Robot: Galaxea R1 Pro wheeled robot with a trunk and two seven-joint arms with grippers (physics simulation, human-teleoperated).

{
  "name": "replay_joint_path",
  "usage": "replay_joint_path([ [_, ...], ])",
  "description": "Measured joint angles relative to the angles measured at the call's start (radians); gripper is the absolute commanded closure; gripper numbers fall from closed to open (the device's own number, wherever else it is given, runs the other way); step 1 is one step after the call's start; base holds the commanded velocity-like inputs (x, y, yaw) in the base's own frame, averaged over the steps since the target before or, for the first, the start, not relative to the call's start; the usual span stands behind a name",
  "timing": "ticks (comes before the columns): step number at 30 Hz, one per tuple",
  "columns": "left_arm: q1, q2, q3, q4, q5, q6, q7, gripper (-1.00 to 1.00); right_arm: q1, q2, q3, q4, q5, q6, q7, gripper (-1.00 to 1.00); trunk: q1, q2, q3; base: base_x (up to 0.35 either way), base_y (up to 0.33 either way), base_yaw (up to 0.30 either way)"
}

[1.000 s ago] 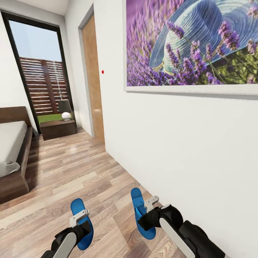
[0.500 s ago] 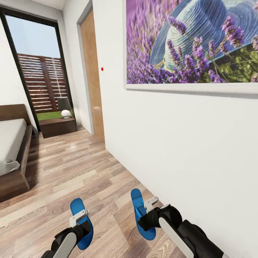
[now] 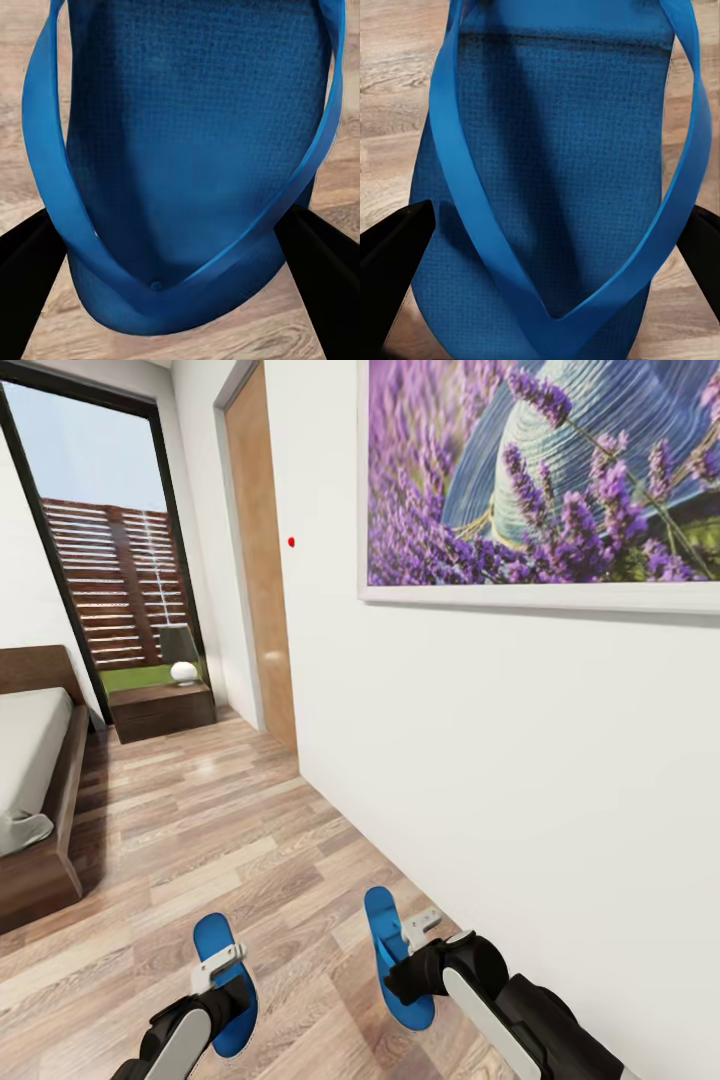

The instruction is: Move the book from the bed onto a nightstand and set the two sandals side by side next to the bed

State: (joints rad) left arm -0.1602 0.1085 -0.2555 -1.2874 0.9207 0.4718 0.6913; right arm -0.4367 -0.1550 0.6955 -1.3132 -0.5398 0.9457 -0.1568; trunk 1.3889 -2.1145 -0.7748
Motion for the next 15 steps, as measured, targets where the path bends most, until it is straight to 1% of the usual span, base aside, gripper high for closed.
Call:
replay_joint_path([
  [3,0.000,0.001,0.000,0.000,0.000,0.000,0.000,1.00,0.000,0.000,0.001,-0.003,0.001,-0.001,0.000,1.00,0.000,0.000,-0.001,0.248,0.215,0.034],
  [5,0.000,0.001,0.001,0.000,0.000,-0.001,0.000,1.00,0.000,0.000,0.000,-0.002,0.002,-0.001,0.000,1.00,0.000,0.000,-0.001,0.164,0.150,0.168],
  [8,0.000,-0.004,0.002,-0.001,0.002,-0.001,0.000,1.00,0.000,0.000,-0.001,0.000,0.002,-0.001,0.000,1.00,0.000,0.000,-0.001,0.090,0.082,0.219],
  [15,0.000,-0.012,0.001,-0.007,0.001,-0.002,0.001,1.00,0.000,0.000,-0.003,0.003,0.002,-0.001,0.000,1.00,-0.026,0.049,0.020,0.021,0.019,0.268],
])
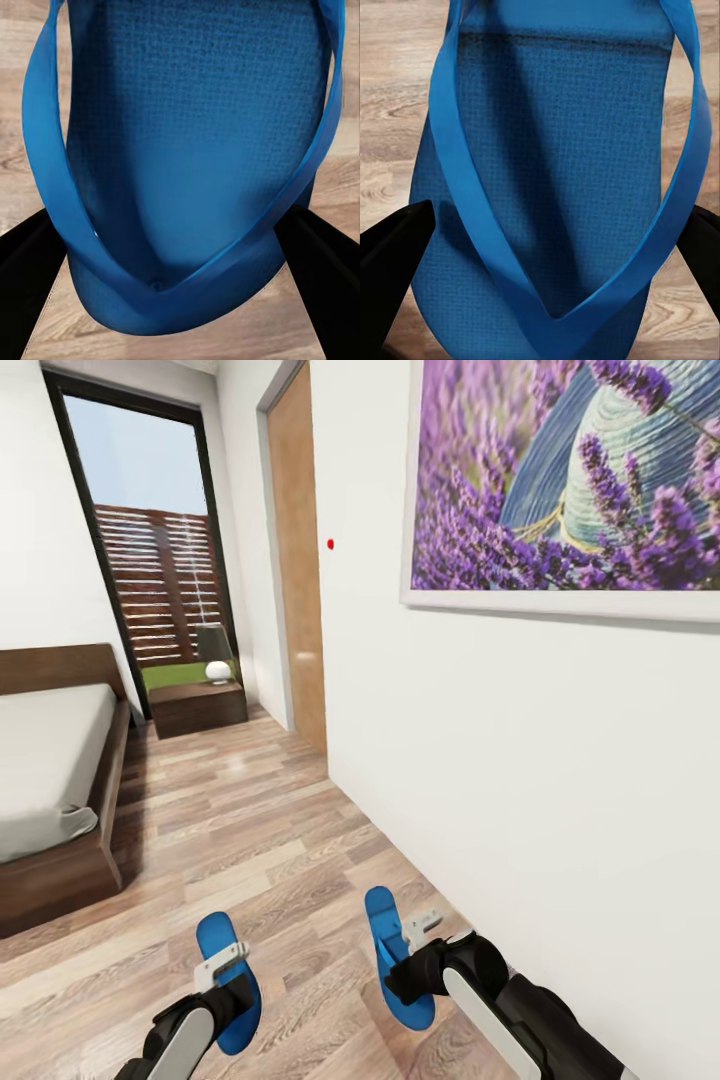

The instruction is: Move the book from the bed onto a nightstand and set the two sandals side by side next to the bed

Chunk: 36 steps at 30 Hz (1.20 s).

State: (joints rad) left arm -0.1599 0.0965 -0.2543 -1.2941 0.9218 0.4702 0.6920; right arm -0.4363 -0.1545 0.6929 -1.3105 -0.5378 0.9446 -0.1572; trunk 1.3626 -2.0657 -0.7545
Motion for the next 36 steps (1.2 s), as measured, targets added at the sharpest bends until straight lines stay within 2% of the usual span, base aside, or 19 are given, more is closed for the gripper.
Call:
replay_joint_path([
  [11,0.000,0.001,0.007,0.004,0.000,0.000,0.001,1.00,0.000,-0.001,0.000,0.000,-0.001,0.002,0.001,1.00,-0.042,0.077,0.031,0.002,0.001,0.272],
  [25,0.000,-0.001,0.008,0.013,0.000,0.000,0.000,1.00,-0.001,0.000,0.001,0.002,-0.002,0.009,0.002,1.00,-0.096,0.175,0.059,0.000,0.000,0.187],
  [36,0.000,-0.001,-0.001,0.016,-0.001,-0.004,-0.001,1.00,0.000,-0.004,0.003,0.001,-0.002,0.002,0.002,1.00,-0.096,0.175,0.049,0.052,0.000,0.102],
])
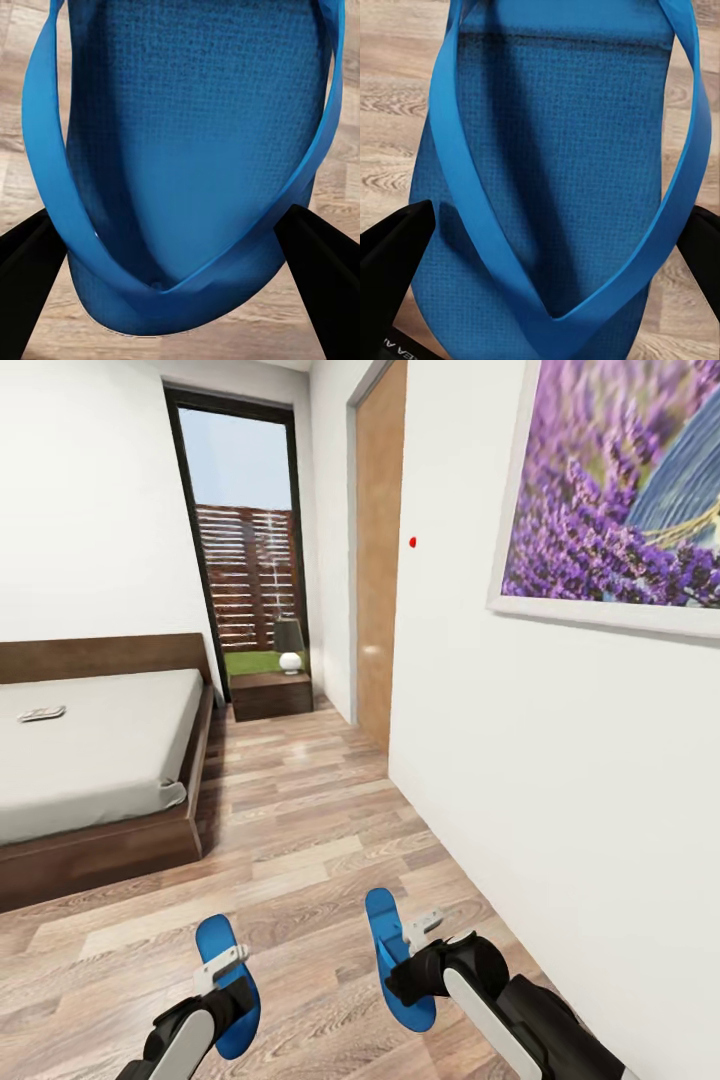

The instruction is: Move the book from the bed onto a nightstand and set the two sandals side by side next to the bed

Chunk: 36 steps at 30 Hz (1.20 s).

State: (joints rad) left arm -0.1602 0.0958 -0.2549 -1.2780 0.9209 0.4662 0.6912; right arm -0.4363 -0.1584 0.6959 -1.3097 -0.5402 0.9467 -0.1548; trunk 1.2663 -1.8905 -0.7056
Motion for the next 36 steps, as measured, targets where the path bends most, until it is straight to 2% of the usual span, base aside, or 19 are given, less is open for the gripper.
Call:
replay_joint_path([
  [9,0.000,0.005,-0.003,0.003,0.001,-0.011,0.000,1.00,0.000,-0.005,0.001,-0.002,0.000,-0.008,0.003,1.00,0.000,0.000,-0.001,0.287,0.000,0.007],
  [15,-0.002,0.013,-0.045,0.006,0.002,0.062,0.000,1.00,0.002,-0.004,0.003,-0.002,0.000,-0.047,0.005,1.00,0.000,0.000,-0.001,0.324,0.000,0.001],
  [18,-0.008,0.011,-0.062,0.032,0.001,0.087,-0.002,1.00,0.002,-0.004,0.003,0.000,0.000,-0.121,0.005,1.00,0.000,0.000,-0.001,0.328,0.000,0.000],
  [22,-0.015,0.007,-0.068,0.077,-0.001,0.093,-0.047,1.00,0.008,-0.011,0.002,0.006,0.001,-0.256,0.013,1.00,0.000,0.000,-0.001,0.329,0.000,0.000],
  [27,-0.019,0.005,-0.069,0.101,-0.004,0.092,-0.092,1.00,0.011,-0.016,0.001,0.008,0.003,-0.308,0.050,1.00,0.000,0.000,-0.001,0.329,0.000,0.000],
  [31,-0.021,0.003,-0.068,0.108,-0.005,0.090,-0.102,1.00,0.013,-0.018,0.001,0.009,0.023,-0.319,0.060,1.00,0.000,0.000,-0.001,0.329,-0.005,0.000],
  [36,-0.021,0.003,-0.065,0.111,-0.005,0.075,-0.106,1.00,0.014,-0.017,0.002,0.009,0.074,-0.324,0.066,1.00,0.000,0.000,-0.001,0.329,-0.055,0.000],
])
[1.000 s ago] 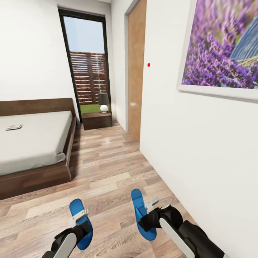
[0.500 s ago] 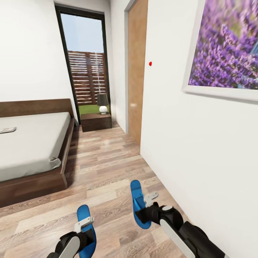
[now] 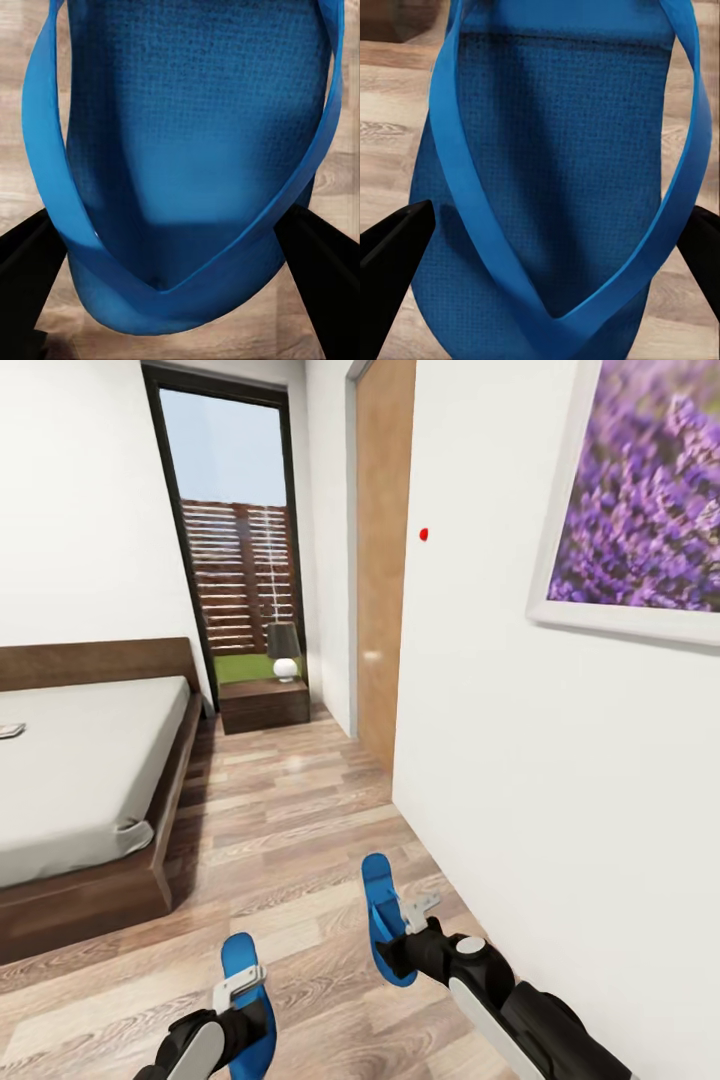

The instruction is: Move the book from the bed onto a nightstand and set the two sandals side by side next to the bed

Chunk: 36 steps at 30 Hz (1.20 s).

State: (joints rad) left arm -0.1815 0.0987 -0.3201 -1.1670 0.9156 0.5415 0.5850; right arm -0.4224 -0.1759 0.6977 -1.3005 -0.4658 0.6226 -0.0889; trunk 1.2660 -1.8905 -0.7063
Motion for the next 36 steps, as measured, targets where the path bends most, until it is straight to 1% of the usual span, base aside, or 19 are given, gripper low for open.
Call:
replay_joint_path([
  [5,0.000,-0.001,0.001,0.011,0.001,-0.035,-0.001,1.00,0.000,0.008,-0.002,-0.003,0.025,0.006,-0.002,1.00,0.000,0.000,0.000,0.329,-0.086,0.000],
  [8,0.000,-0.001,0.001,0.013,0.002,-0.042,-0.001,1.00,0.000,0.010,-0.002,-0.007,0.027,0.009,-0.003,1.00,0.000,0.000,0.000,0.329,-0.094,0.000],
  [10,0.000,-0.001,0.002,0.019,0.003,-0.079,0.000,1.00,0.000,0.009,-0.002,-0.013,0.029,0.012,-0.004,1.00,0.000,0.000,0.000,0.329,-0.096,0.000],
  [12,0.000,-0.002,0.002,0.027,0.005,-0.097,0.000,1.00,0.000,0.008,-0.002,-0.015,0.029,0.013,-0.004,1.00,0.000,0.000,0.000,0.329,-0.099,0.000],
  [19,0.000,-0.003,0.002,0.035,0.009,-0.114,0.000,1.00,0.000,0.011,-0.001,-0.017,0.028,0.019,-0.005,1.00,0.000,0.000,0.000,0.329,-0.101,0.004],
  [21,0.000,-0.002,0.004,0.041,0.012,-0.118,-0.001,1.00,-0.001,0.015,0.001,-0.008,0.028,0.036,-0.005,1.00,0.000,0.000,0.000,0.329,-0.019,0.241],
  [24,0.000,-0.002,0.005,0.043,0.013,-0.127,-0.001,1.00,-0.001,0.016,0.002,-0.005,0.030,0.039,-0.005,1.00,0.000,0.000,0.000,0.329,-0.020,0.265],
  [25,0.000,-0.006,0.008,0.045,0.014,-0.140,-0.001,1.00,-0.001,0.016,0.002,-0.004,0.030,0.040,-0.005,1.00,0.000,0.000,0.000,0.329,-0.058,0.279],
  [28,-0.001,-0.015,0.009,0.045,0.015,-0.146,0.000,1.00,-0.001,0.015,0.002,-0.004,0.030,0.040,-0.005,1.00,0.000,0.000,0.000,0.328,-0.090,0.280],
  [32,-0.008,-0.036,0.011,0.051,0.014,-0.151,0.007,1.00,-0.002,0.013,0.001,-0.004,0.029,0.041,-0.005,1.00,0.000,0.000,0.000,0.321,-0.139,0.282],
  [36,-0.014,-0.046,0.012,0.064,0.015,-0.154,0.008,1.00,-0.002,0.013,0.001,-0.005,0.028,0.041,-0.005,1.00,0.000,0.000,0.000,0.318,-0.158,0.281],
])
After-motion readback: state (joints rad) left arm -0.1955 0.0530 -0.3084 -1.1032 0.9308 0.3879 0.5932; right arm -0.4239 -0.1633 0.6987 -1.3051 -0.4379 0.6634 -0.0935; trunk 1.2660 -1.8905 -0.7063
